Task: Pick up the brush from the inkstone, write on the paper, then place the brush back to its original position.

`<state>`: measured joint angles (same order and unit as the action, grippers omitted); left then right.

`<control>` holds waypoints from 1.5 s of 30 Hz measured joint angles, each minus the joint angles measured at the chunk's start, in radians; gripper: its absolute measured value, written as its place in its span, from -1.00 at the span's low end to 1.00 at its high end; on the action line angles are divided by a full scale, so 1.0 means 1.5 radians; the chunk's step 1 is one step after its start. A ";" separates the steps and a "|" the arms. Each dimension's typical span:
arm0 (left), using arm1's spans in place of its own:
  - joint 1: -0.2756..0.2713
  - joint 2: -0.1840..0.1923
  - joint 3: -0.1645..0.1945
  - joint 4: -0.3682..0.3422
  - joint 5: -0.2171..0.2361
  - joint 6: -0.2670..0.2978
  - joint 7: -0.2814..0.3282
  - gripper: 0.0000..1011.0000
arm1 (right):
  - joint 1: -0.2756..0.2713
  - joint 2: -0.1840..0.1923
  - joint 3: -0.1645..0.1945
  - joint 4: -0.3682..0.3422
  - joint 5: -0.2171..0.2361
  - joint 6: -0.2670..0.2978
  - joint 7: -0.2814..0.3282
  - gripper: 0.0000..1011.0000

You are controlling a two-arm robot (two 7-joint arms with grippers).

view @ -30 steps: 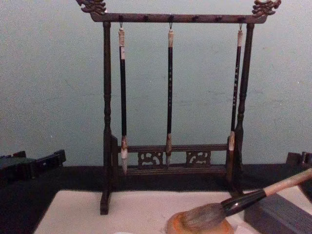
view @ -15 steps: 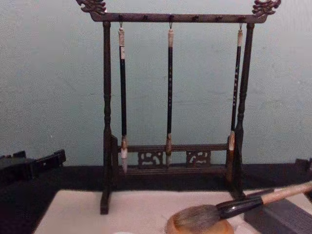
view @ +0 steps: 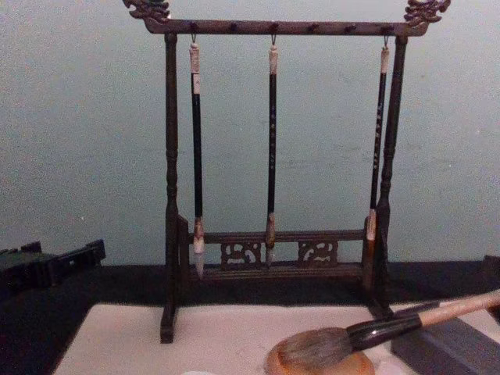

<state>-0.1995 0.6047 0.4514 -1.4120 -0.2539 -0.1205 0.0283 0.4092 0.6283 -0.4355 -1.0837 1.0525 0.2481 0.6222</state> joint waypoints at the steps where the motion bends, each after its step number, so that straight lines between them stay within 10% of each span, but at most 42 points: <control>1: 0.000 0.000 0.000 0.000 0.000 0.000 0.000 0.98 | -0.002 0.001 0.001 -0.002 0.000 0.000 -0.002 0.99; 22: 0.000 0.000 0.000 0.000 0.000 0.000 0.000 0.98 | -0.083 0.065 0.039 -0.155 -0.064 -0.047 -0.104 0.99; 45: 0.000 0.000 0.000 0.000 0.000 0.000 0.000 0.98 | -0.189 0.123 0.068 -0.380 -0.247 -0.121 -0.243 0.99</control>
<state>-0.1995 0.6047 0.4514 -1.4120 -0.2539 -0.1205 0.0283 0.1254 0.8128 -0.3338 -1.6541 0.6820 0.0668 0.2574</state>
